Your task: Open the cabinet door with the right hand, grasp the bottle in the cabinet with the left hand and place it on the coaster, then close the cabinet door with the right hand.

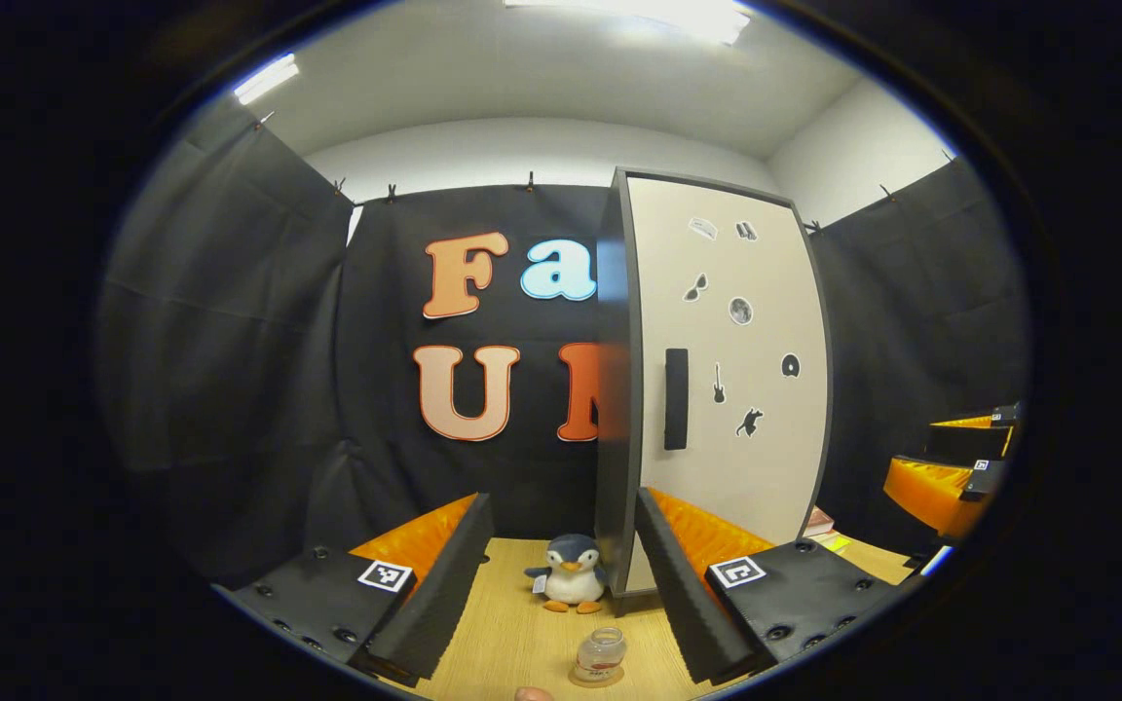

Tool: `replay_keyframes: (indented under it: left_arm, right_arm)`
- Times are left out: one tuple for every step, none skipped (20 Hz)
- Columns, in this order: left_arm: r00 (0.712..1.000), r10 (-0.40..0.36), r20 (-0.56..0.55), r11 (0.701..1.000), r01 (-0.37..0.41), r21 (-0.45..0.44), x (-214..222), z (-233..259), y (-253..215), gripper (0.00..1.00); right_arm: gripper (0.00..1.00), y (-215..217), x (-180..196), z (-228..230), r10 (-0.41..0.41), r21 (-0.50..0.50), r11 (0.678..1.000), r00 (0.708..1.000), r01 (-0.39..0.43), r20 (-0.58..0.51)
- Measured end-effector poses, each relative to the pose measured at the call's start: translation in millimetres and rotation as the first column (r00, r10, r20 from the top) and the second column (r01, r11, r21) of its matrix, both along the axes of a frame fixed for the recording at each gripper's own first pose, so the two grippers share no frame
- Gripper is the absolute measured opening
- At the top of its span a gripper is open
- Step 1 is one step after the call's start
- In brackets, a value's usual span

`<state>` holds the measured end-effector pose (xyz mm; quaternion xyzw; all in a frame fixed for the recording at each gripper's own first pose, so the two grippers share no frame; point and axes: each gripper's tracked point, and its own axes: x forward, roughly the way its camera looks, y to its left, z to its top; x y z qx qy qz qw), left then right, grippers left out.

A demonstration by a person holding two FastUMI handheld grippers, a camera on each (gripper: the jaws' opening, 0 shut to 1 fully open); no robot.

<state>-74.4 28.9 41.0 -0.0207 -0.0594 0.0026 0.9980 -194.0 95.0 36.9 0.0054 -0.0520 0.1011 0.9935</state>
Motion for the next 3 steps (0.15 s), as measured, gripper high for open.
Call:
replay_keyframes:
  left_arm:
    - [1.000,-0.007,-0.004,1.000,0.007,-0.002,-2.8,-3.0,-0.9,0.95]
    - [1.000,-0.014,-0.007,1.000,0.014,-0.004,-3.8,-5.3,-2.3,0.95]
    - [1.000,-0.022,-0.013,1.000,0.022,-0.002,-5.0,-7.9,-3.3,0.95]
  right_arm:
    - [0.95,1.5,0.1,-0.6,-0.006,0.001,1.000,1.000,0.006,0.000]
    - [0.95,2.2,-0.2,-1.6,-0.011,0.003,1.000,1.000,0.011,0.000]
    - [0.95,3.9,-0.3,-2.9,-0.015,0.008,1.000,1.000,0.015,-0.005]
